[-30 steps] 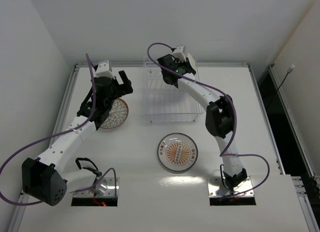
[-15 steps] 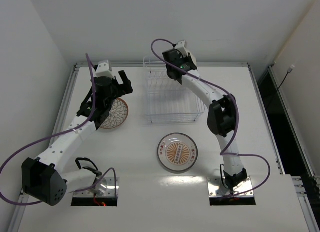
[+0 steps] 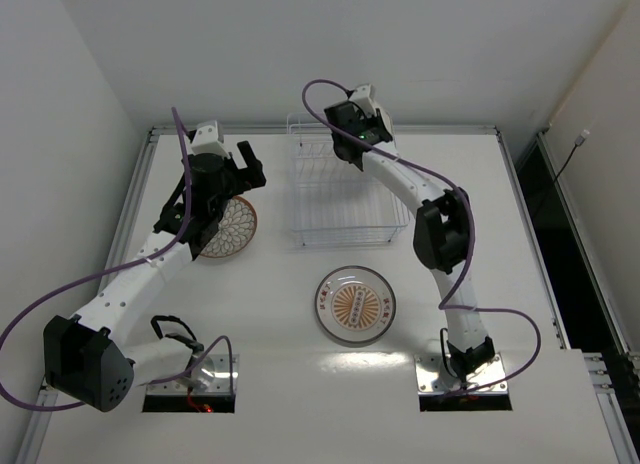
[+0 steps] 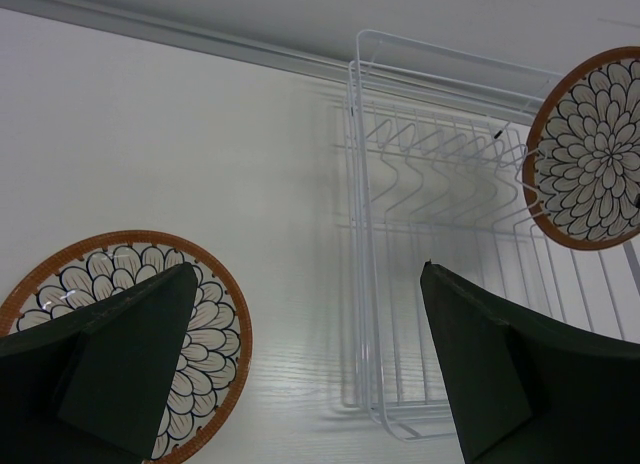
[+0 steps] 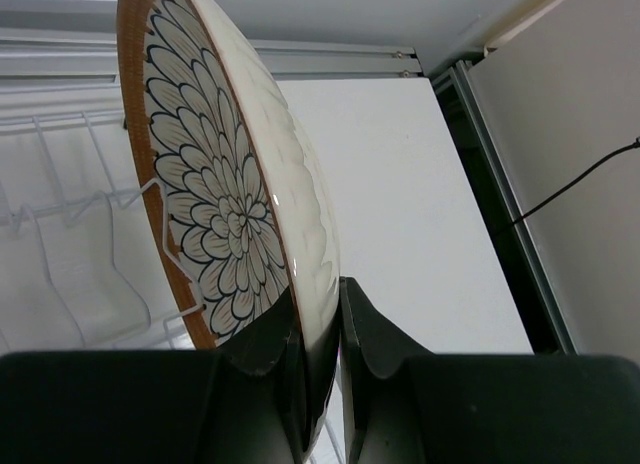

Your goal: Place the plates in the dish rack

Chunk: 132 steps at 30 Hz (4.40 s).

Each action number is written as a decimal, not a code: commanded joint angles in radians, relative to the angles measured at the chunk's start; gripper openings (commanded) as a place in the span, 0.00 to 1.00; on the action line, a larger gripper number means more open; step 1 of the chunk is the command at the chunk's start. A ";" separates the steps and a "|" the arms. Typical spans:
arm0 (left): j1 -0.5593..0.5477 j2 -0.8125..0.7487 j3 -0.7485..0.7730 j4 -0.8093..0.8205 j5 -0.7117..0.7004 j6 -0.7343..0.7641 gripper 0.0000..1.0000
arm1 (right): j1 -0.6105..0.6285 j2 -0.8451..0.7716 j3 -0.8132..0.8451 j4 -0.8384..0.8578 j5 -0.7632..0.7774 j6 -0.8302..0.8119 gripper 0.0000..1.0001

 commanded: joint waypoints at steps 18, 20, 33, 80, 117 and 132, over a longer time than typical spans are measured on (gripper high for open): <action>-0.007 -0.029 0.007 0.029 -0.001 0.007 0.94 | 0.034 0.029 -0.111 -0.014 -0.220 0.160 0.00; -0.007 -0.029 0.007 0.029 -0.001 0.007 0.94 | 0.034 0.029 -0.111 -0.014 -0.230 0.171 0.00; -0.007 -0.029 0.007 0.029 -0.001 0.007 0.94 | 0.045 -0.069 -0.091 -0.024 -0.178 0.189 0.56; -0.007 -0.016 0.007 0.029 -0.031 0.016 0.98 | -0.024 -0.254 -0.062 -0.011 -0.303 0.238 0.65; -0.007 0.045 0.024 0.003 0.058 -0.033 1.00 | 0.026 -1.712 -1.898 0.263 -1.035 0.810 0.68; -0.007 0.065 0.024 -0.006 0.056 -0.033 1.00 | 0.035 -1.485 -1.964 0.466 -1.088 0.876 0.68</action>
